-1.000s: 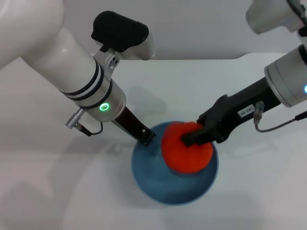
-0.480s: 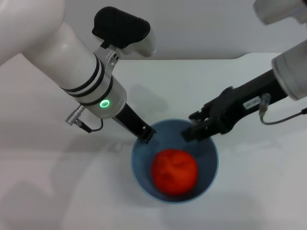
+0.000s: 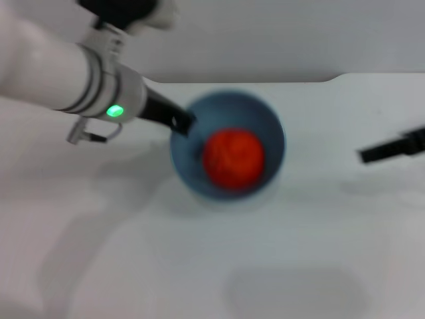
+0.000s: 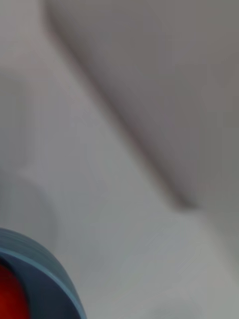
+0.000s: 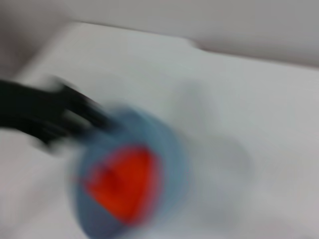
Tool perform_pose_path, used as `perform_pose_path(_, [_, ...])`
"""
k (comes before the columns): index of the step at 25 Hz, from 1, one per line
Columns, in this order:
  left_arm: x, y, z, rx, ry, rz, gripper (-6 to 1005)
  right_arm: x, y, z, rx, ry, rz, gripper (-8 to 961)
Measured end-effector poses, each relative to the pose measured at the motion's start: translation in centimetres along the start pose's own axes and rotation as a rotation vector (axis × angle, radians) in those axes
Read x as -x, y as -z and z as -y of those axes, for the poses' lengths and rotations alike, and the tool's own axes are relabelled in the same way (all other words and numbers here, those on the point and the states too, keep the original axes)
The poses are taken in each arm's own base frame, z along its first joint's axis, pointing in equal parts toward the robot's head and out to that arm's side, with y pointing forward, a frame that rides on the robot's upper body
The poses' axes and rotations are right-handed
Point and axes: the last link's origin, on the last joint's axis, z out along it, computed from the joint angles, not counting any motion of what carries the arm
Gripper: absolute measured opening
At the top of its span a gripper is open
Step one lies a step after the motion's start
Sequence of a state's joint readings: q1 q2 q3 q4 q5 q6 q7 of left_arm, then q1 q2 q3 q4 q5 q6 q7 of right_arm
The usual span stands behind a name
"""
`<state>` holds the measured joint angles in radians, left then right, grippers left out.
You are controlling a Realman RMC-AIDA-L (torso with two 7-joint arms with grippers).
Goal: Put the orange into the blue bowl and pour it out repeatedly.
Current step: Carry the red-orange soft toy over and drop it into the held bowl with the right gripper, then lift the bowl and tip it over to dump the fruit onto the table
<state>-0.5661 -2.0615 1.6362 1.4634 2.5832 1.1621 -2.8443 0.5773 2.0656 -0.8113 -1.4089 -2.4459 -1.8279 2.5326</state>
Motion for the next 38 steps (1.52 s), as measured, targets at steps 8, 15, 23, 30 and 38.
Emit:
perform_pose_path(8, [0.1, 3.3, -0.7, -0.228, -0.255, -0.419, 0, -4.3, 0.3, 3.1, -0.058, -0.141, -0.08, 495])
perform_pose_path(15, [2.0, 2.5, -4.4, -0.392, -0.542, -0.645, -1, -6.1, -0.6, 3.9, -0.063, -0.162, -0.174, 491])
perform_pose_path(23, [5.8, 0.5, -9.1, -0.676, -0.945, -0.919, -1, -6.6, -0.3, 4.3, -0.062, -0.189, -0.164, 493])
perform_pose_path(30, [7.0, 0.8, -10.1, -0.89, -0.986, -0.993, 0, -6.7, -0.3, 4.3, -0.064, -0.191, -0.161, 492])
perform_pose_path(38, [5.4, 1.0, -7.6, -0.825, -0.659, -0.907, 0, -6.2, -0.5, 4.0, -0.057, -0.162, -0.159, 492])
